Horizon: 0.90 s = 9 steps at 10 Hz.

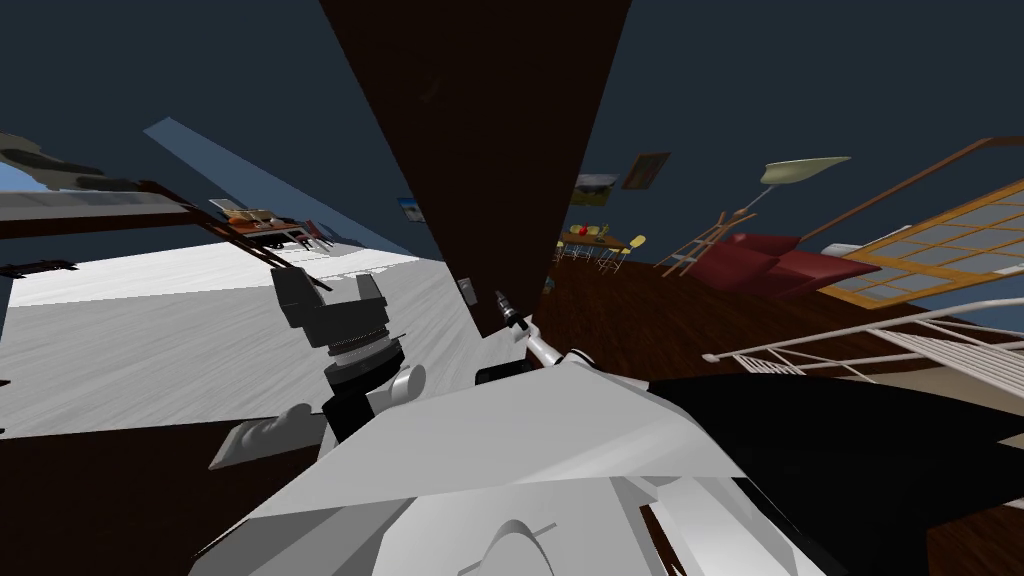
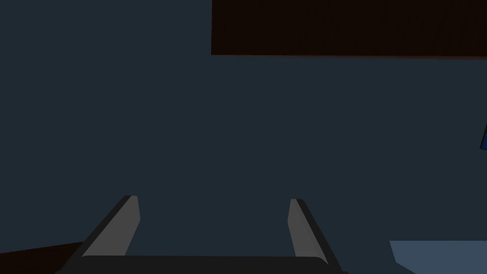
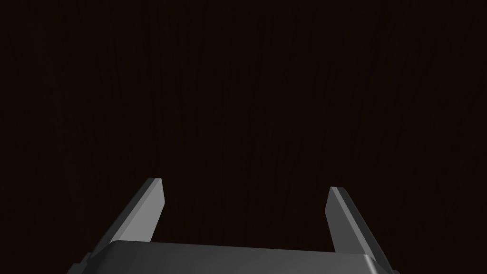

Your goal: Push the door open

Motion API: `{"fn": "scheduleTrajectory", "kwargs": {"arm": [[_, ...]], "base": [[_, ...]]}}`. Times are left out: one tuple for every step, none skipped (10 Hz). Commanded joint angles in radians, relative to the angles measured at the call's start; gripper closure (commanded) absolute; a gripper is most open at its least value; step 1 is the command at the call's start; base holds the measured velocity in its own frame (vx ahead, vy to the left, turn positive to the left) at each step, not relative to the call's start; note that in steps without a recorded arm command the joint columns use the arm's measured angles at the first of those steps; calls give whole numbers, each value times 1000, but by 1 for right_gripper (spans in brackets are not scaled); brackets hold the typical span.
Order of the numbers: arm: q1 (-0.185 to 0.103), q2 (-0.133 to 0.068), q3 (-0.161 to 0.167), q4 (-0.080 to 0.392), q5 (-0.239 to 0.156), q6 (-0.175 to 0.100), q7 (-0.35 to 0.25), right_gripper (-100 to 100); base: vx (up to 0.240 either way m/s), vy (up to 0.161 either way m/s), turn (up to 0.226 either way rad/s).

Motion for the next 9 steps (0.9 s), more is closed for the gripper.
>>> {"fn": "scheduleTrajectory", "kwargs": {"arm": [[-12,12,-4,6,-7,4,2,-100],[-19,19,-6,13,-10,4,2,-100],[-23,24,-7,17,-12,3,3,-100],[-25,26,-8,19,-13,3,3,-100],[-25,26,-8,19,-13,3,3,-100],[-27,28,-8,21,-14,3,3,-100],[-29,31,-9,22,-15,3,3,-100],[-31,33,-9,24,-16,3,3,-100],[-30,31,-9,23,-15,3,3,-100]], "base": [[-172,161,16],[-140,171,20],[-74,117,25],[-18,76,28],[-55,99,-20],[-74,105,-37],[-76,114,-10],[-79,117,8],[-38,55,-4]]}}
